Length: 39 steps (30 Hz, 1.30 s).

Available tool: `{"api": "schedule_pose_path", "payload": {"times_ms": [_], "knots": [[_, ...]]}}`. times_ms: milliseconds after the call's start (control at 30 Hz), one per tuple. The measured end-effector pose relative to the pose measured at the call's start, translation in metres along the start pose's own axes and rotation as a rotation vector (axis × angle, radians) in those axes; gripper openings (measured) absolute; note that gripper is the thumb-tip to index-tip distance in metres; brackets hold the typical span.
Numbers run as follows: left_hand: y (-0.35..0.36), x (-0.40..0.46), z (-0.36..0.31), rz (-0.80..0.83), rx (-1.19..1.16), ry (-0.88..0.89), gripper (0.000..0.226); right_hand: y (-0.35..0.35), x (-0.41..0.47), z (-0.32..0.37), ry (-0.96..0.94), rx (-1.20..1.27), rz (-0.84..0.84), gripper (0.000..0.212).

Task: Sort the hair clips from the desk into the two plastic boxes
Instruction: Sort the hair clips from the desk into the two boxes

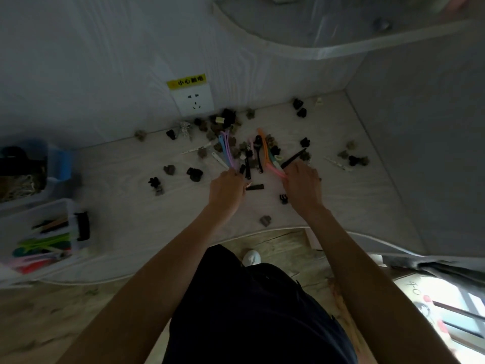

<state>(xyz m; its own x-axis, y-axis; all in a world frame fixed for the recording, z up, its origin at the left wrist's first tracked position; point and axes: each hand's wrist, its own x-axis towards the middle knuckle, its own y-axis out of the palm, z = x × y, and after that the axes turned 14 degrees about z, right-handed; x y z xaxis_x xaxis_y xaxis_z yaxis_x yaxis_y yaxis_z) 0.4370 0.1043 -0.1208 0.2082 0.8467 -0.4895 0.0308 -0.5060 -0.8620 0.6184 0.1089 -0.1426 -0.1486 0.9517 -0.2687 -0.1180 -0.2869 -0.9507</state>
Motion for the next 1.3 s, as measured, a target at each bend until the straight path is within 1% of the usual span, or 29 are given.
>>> {"api": "schedule_pose_path", "payload": {"times_ms": [100, 167, 300, 367, 433, 533, 633, 667, 767, 867, 967, 1033, 1133, 1200, 1300], "knots": [[0.001, -0.001, 0.006, 0.037, 0.076, 0.062, 0.030, -0.007, -0.002, -0.001, 0.025, 0.099, -0.028, 0.019], [0.004, -0.002, 0.010, 0.034, 0.124, 0.098, 0.028, -0.014, -0.002, 0.001, 0.017, 0.153, -0.047, 0.023], [0.010, -0.003, 0.012, 0.020, 0.174, 0.131, 0.027, -0.026, 0.012, 0.014, -0.027, 0.364, 0.021, 0.025], [0.011, -0.004, 0.014, -0.015, 0.171, 0.148, 0.028, -0.030, 0.026, 0.024, -0.032, 0.408, 0.045, 0.026], [0.014, -0.005, 0.021, -0.057, 0.163, 0.168, 0.026, -0.031, 0.043, 0.034, -0.024, 0.369, 0.066, 0.029], [0.018, -0.006, 0.036, -0.128, 0.127, 0.175, 0.016, -0.023, 0.061, 0.039, 0.019, 0.235, 0.115, 0.034], [0.018, -0.006, 0.047, -0.132, 0.053, 0.118, 0.019, -0.015, 0.063, 0.034, 0.086, 0.149, 0.112, 0.035], [0.017, -0.005, 0.050, -0.144, 0.027, 0.108, 0.020, -0.014, 0.061, 0.034, 0.098, 0.143, 0.105, 0.035], [0.014, -0.003, 0.052, -0.177, -0.039, 0.114, 0.020, -0.015, 0.053, 0.031, 0.117, 0.131, 0.122, 0.025], [0.010, 0.002, 0.048, -0.179, -0.035, 0.103, 0.029, -0.022, 0.044, 0.028, 0.185, 0.185, 0.125, 0.034], [0.007, 0.007, 0.045, -0.126, 0.035, 0.059, 0.030, -0.031, 0.034, 0.025, 0.223, 0.238, 0.083, 0.034], [0.004, 0.009, 0.044, -0.088, 0.098, 0.040, 0.028, -0.034, 0.025, 0.023, 0.205, 0.266, 0.054, 0.035], [0.005, 0.008, 0.042, -0.048, 0.169, 0.044, 0.028, -0.037, 0.014, 0.026, 0.137, 0.342, 0.101, 0.026], [0.006, 0.006, 0.041, -0.083, 0.176, 0.065, 0.029, -0.033, 0.012, 0.031, 0.046, 0.368, 0.121, 0.021], [0.009, -0.002, 0.044, -0.179, 0.270, 0.125, 0.035, -0.024, 0.020, 0.046, -0.099, 0.388, 0.112, 0.020]]}}
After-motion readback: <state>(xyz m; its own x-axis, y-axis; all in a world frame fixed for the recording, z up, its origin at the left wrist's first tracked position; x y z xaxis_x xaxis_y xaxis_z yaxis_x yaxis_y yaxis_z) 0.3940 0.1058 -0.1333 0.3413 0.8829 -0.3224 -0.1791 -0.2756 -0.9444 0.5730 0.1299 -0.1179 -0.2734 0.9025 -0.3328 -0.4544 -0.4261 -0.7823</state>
